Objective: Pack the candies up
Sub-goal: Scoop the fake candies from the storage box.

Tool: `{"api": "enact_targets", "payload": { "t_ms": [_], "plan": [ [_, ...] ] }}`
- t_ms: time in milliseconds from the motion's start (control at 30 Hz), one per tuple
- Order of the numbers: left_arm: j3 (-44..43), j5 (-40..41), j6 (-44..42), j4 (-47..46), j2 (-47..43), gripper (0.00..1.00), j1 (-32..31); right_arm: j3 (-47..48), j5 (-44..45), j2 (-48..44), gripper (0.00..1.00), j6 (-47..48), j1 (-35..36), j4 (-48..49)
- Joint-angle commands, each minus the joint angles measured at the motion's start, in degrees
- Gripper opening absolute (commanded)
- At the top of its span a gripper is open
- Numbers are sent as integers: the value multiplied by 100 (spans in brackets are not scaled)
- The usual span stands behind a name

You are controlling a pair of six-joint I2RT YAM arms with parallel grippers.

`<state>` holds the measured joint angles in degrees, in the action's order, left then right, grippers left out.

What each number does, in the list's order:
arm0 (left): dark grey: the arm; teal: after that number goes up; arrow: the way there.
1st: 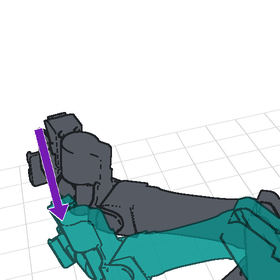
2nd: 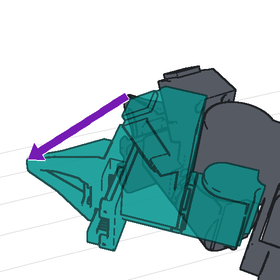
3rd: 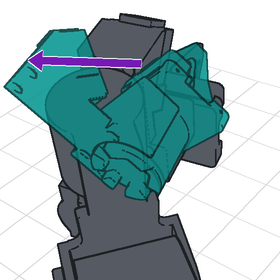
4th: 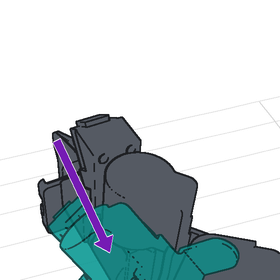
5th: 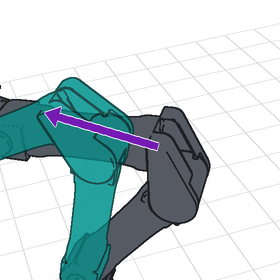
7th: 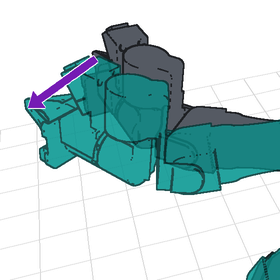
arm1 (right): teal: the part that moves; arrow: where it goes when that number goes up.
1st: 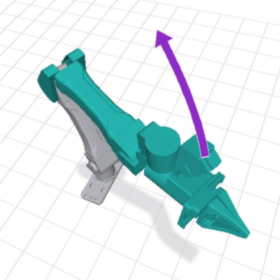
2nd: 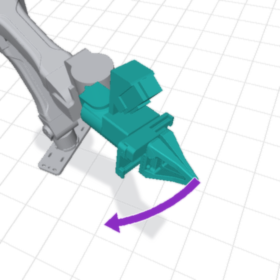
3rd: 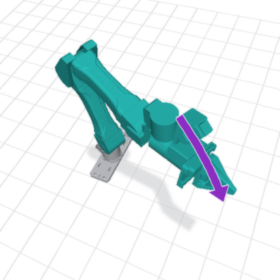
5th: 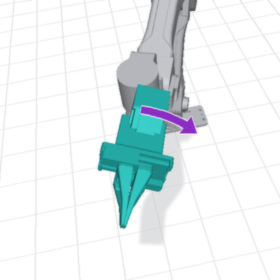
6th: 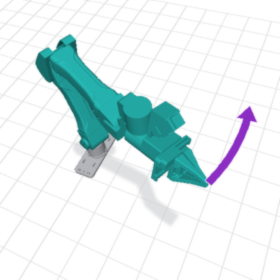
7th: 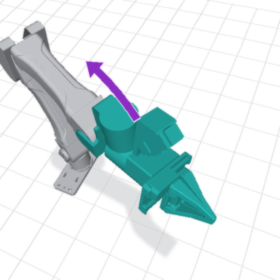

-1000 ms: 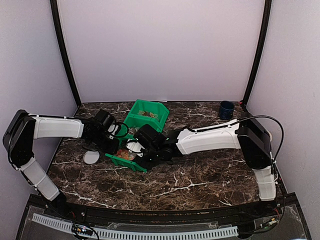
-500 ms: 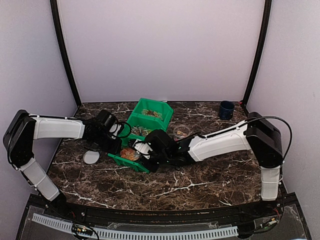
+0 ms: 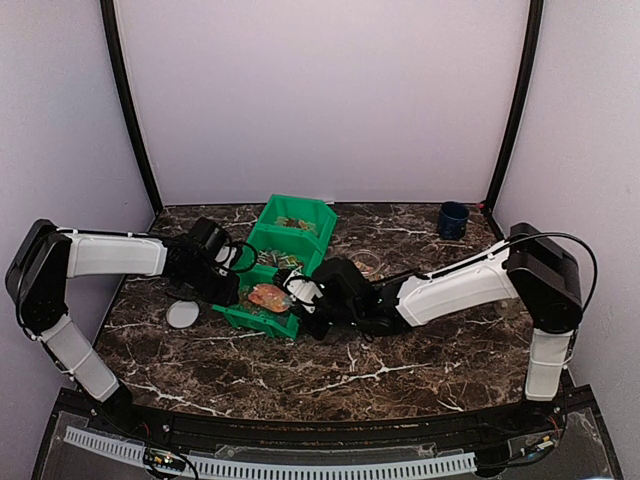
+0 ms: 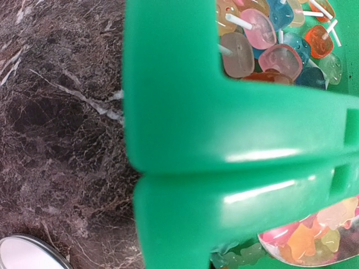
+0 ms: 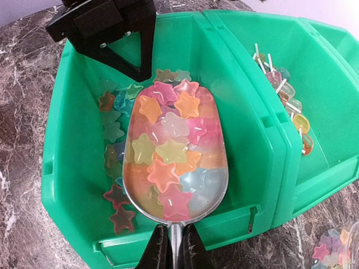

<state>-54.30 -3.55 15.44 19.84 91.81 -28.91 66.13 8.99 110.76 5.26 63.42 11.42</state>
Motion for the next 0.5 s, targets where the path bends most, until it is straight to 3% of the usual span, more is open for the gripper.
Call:
{"api": "enact_targets", "payload": {
  "t_ms": [0,467],
  "plan": [
    [-300,-238,30,-729,-548,0,9,-285,317,-193,0,-106,-145,136],
    [-293,-233,23,-727,-585,0,18,-1536,-115,-702,0,78,-216,1874]
  ]
}}
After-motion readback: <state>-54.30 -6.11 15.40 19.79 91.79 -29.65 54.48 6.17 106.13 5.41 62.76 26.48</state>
